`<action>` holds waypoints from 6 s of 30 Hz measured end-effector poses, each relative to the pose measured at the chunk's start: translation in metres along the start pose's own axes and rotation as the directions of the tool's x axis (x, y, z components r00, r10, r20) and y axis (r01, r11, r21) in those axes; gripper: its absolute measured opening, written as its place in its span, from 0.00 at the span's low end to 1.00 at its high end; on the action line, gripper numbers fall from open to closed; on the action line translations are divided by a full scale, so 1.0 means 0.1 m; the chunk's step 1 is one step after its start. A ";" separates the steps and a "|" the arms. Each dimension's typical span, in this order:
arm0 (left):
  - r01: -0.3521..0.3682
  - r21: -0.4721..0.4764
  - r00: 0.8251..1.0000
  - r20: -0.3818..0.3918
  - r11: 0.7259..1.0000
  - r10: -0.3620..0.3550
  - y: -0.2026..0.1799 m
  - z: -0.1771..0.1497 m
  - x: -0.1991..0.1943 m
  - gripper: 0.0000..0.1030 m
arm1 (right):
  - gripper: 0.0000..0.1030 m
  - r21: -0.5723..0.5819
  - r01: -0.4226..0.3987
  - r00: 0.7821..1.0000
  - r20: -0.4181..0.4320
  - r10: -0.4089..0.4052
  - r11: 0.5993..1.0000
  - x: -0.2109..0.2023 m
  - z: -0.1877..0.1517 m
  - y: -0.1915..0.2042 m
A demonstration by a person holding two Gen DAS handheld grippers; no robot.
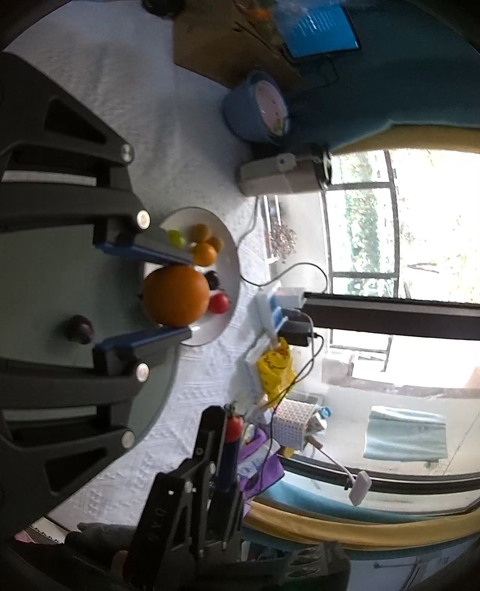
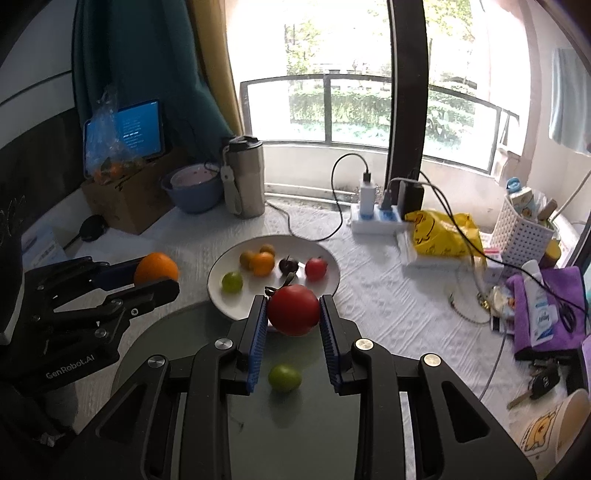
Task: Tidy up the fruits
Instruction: 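Carry the orange and small tomato into the white bowl and open both tools, then move both tools back over the mat toward the dark cherry and green fruit, then grasp the dark cherry with the left tool while the right tool grasps the green fruit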
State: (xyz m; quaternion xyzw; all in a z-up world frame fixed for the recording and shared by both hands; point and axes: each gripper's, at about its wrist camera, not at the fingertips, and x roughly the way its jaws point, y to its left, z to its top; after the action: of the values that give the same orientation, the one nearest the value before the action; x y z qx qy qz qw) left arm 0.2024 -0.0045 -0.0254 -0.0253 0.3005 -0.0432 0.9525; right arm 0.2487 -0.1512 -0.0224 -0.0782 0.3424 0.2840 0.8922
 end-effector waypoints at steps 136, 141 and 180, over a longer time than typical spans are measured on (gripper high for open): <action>0.005 -0.133 0.973 -0.227 0.991 -0.036 -0.32 -0.80 0.50 0.41 | 0.29 0.033 -0.079 0.985 -0.148 0.083 0.996 0.20 -0.76 -0.08; -0.034 -0.120 0.972 -0.235 0.992 0.005 -0.33 -0.75 0.59 0.41 | 0.29 0.035 -0.094 0.983 -0.154 0.098 0.995 0.25 -0.74 -0.11; -0.029 -0.113 0.963 -0.271 0.993 -0.003 -0.08 -0.79 0.62 0.28 | 0.32 0.023 -0.155 0.964 -0.217 0.156 0.988 0.70 -0.64 0.02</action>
State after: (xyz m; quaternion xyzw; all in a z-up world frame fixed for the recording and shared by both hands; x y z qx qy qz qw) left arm 0.2067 -0.0201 -0.1243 -0.0726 0.4298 -0.0223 0.8997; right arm 0.2532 -0.1392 -0.1162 -0.0791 0.4443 0.3418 0.8243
